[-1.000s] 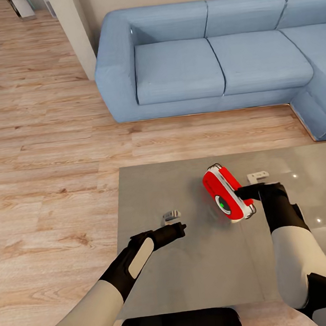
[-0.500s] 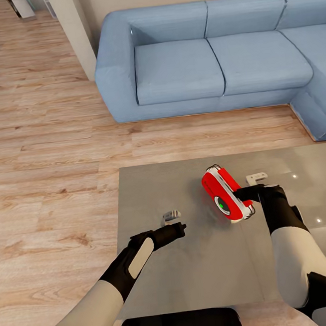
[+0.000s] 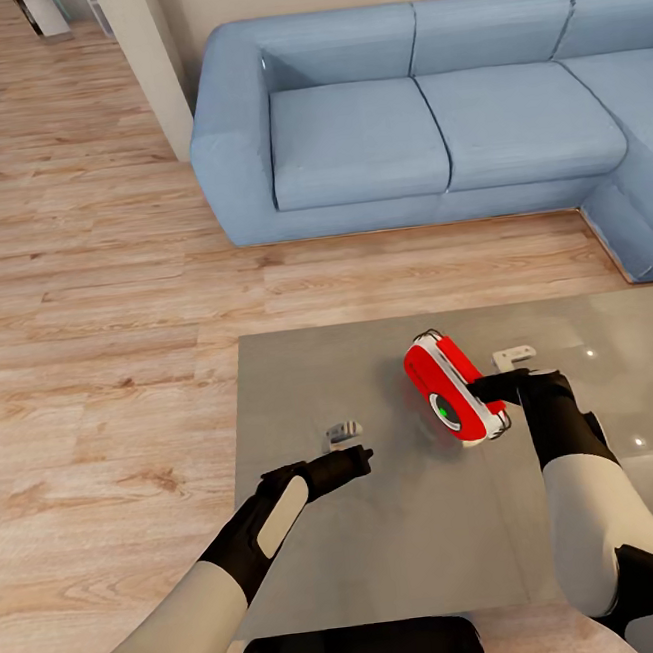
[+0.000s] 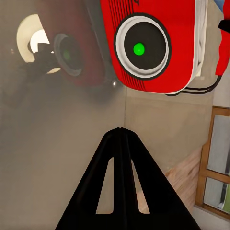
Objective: Turn on the radio receiver that's on the table in the living room.
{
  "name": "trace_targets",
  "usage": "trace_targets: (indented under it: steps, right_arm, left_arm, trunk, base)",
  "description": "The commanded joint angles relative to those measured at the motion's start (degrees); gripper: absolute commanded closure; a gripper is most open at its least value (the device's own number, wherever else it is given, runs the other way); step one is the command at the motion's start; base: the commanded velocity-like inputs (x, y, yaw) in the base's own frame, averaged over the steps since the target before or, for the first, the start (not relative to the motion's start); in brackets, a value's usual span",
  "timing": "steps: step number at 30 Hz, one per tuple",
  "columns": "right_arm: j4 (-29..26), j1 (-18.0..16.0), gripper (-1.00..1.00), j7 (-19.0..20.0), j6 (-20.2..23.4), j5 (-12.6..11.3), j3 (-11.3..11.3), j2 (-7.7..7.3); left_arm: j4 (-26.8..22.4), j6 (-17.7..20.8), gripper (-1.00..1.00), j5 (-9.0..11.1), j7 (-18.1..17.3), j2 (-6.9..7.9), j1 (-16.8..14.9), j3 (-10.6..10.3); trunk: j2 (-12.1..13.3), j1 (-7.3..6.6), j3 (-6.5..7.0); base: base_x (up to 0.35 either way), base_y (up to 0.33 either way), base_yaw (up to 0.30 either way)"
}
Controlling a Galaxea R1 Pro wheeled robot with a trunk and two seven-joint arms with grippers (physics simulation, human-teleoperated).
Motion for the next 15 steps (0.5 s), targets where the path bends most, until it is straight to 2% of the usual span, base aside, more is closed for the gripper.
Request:
trace_targets:
  steps: [1,6,7,15]
  right_arm:
    - [4.39,0.03,1.00,-0.14,-2.54,-0.21,-0.01,-0.04]
    - [4.39,0.03,1.00,-0.37,-2.49,-0.21,-0.01,-0.05]
    - [4.39,0.03,-1.00,-0.43,-2.50,-0.21,-0.01,-0.03]
    - [4.39,0.03,-1.00,-0.55,-2.18,-0.16,-0.01,-0.05]
  left_arm:
    - [0.01,-0.01,1.00,0.02,0.00,-0.01,-0.01,-0.02]
    - [0.01,-0.01,1.00,-0.03,0.00,-0.01,-0.01,-0.02]
    - [0.01,-0.01,1.00,-0.02,0.00,-0.01,-0.01,-0.02]
    - [0.01,-0.01,1.00,0.01,0.00,-0.01,-0.01,-0.02]
  trunk:
    - [0.04,0.05,-0.01]
    - [0.04,0.05,-0.01]
    - [0.04,0.05,-0.01]
    - [0.04,0.05,-0.01]
  base:
    - [0.000,0.000,0.000]
    - [0.000,0.000,0.000]
    - [0.000,0.000,0.000]
    - [0.000,0.000,0.000]
